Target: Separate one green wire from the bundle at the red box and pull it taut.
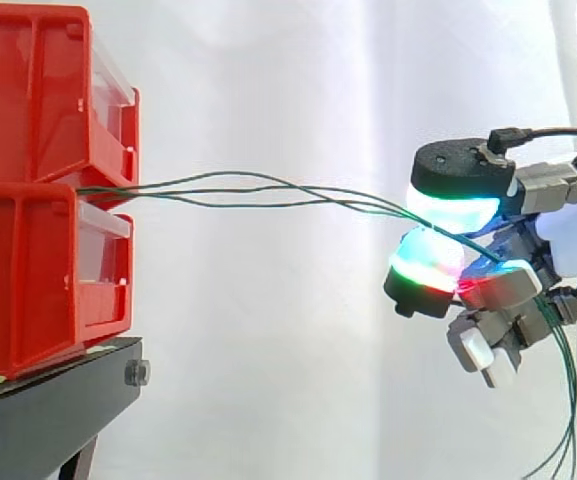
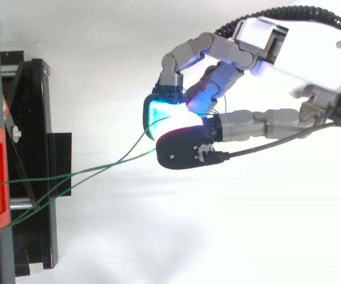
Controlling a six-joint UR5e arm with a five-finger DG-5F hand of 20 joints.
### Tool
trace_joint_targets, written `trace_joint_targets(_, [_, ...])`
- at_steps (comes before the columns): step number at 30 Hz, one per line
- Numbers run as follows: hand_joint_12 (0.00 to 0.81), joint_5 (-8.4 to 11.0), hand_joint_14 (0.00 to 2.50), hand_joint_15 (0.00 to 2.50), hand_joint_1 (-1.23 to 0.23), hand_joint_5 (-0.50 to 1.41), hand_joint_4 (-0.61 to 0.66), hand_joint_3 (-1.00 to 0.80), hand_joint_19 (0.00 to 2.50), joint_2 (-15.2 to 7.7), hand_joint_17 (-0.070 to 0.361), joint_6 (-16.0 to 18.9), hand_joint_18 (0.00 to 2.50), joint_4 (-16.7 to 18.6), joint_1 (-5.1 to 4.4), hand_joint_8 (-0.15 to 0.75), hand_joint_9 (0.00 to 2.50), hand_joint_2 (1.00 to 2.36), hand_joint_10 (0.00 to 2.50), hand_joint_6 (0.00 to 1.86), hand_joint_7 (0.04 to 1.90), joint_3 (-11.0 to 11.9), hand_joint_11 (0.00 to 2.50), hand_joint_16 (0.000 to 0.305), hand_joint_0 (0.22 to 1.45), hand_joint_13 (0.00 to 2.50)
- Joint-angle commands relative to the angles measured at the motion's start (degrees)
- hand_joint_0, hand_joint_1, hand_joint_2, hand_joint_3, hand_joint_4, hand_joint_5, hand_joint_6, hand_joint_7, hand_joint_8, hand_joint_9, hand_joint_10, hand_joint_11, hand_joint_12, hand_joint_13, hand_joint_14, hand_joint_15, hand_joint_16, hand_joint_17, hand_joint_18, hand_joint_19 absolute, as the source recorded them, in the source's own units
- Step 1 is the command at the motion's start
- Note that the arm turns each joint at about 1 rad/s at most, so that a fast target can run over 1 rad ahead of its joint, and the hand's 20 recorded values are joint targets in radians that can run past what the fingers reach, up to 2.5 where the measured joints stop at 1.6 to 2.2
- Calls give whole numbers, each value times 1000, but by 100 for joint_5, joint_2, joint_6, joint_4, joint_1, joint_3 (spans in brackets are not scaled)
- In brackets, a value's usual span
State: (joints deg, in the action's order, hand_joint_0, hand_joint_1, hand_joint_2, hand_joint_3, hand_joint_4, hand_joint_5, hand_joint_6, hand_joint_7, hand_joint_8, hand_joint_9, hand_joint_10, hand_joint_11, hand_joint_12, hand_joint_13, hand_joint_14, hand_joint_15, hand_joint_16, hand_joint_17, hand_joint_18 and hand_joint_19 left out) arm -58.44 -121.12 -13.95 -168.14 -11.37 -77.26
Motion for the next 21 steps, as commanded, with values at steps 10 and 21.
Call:
trace_joint_targets(10, [406,8,26,810,-351,-163,122,-436,806,10,125,7,747,-9,-5,271,1248,1005,19,884,1080,0,1332,55,564,945])
trace_joint_targets(21, [427,8,27,800,-703,-160,108,-89,768,10,137,7,817,0,-5,310,1274,1015,16,901,1103,0,1343,61,615,979])
